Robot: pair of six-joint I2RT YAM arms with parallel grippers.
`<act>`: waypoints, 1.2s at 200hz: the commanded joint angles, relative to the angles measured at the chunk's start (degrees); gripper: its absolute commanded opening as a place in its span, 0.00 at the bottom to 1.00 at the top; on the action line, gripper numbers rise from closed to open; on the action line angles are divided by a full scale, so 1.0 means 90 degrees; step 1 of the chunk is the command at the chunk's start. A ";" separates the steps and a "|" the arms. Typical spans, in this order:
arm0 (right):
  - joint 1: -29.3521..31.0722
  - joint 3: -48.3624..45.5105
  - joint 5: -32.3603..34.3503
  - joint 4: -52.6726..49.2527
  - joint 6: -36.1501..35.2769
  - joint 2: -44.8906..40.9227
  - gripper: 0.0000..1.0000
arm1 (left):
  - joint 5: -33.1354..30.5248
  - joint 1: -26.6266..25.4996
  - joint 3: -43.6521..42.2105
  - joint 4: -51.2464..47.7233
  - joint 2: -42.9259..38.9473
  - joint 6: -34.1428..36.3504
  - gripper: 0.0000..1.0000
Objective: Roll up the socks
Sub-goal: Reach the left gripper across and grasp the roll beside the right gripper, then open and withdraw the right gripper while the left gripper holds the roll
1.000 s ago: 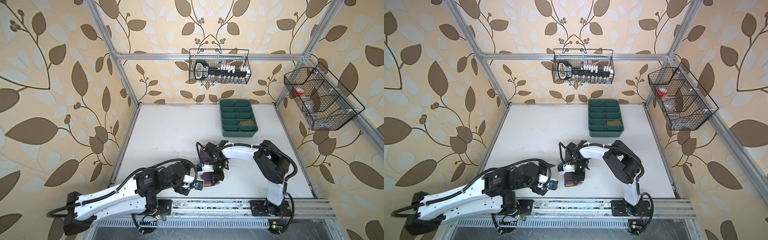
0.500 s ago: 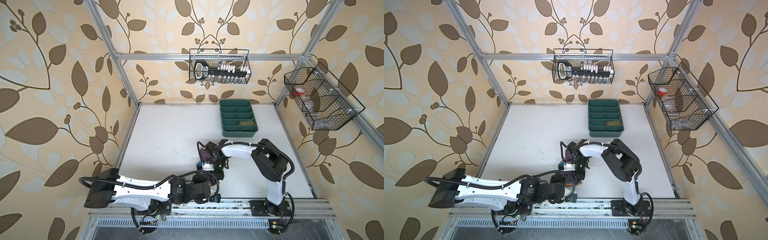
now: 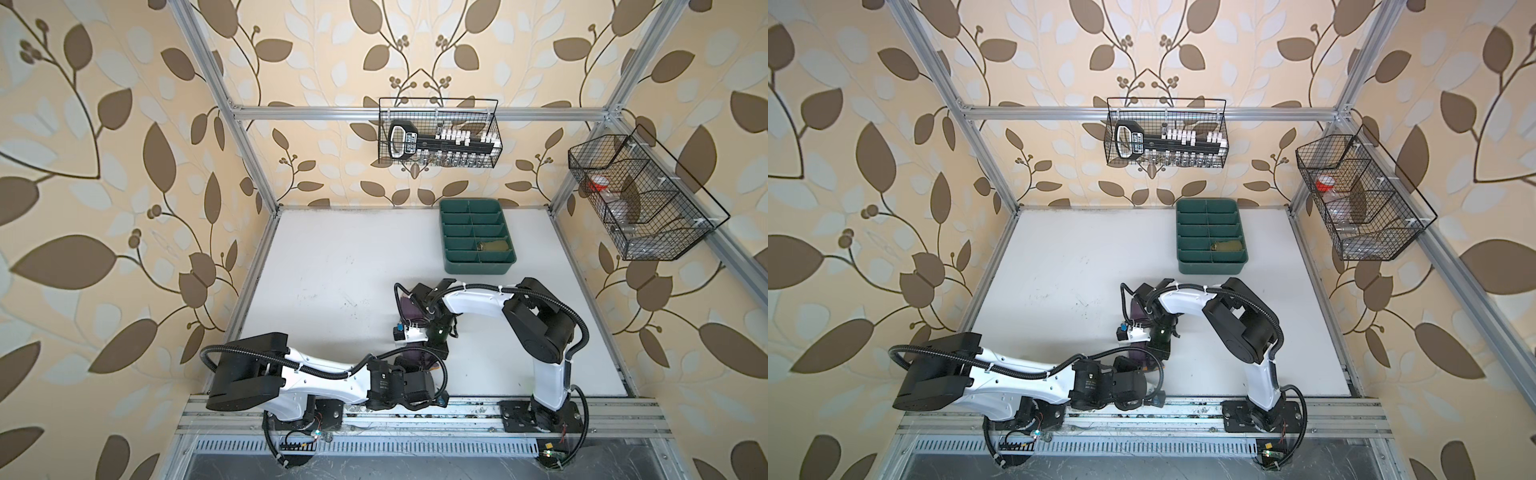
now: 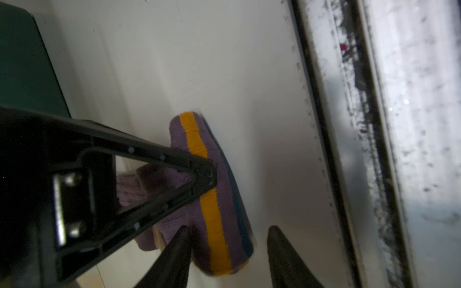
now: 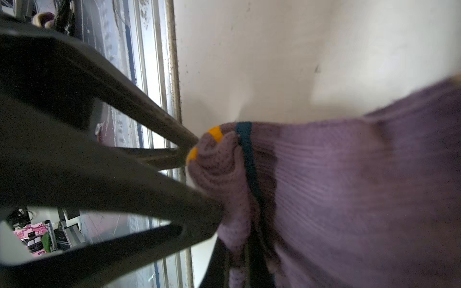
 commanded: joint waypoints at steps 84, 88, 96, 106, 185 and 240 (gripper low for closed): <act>-0.0052 -0.0230 0.0700 0.0521 -0.0233 0.0006 0.00 | -0.0301 0.0050 -0.0055 0.0615 0.0819 -0.0168 0.00; -0.0051 -0.0246 0.0706 0.0531 -0.0227 -0.0013 0.00 | -0.0276 0.0057 -0.0033 0.0586 0.0839 -0.0188 0.00; -0.0048 -0.0276 0.0727 0.0583 -0.0192 -0.0065 0.00 | -0.0163 0.0093 0.0018 0.0488 0.0857 -0.0214 0.00; -0.0033 -0.0317 0.0893 0.0704 -0.0093 -0.0196 0.09 | -0.0052 0.0125 0.0067 0.0357 0.0844 -0.0240 0.00; 0.0025 -0.1934 0.2380 0.2223 -0.0024 -0.2787 1.00 | 0.0091 0.0193 -0.0142 0.0377 0.0706 0.0012 0.00; -0.0186 -0.3442 0.5737 0.3962 0.0095 -0.6421 1.00 | 0.1410 0.0382 -0.0001 -0.0215 0.0112 0.0218 0.00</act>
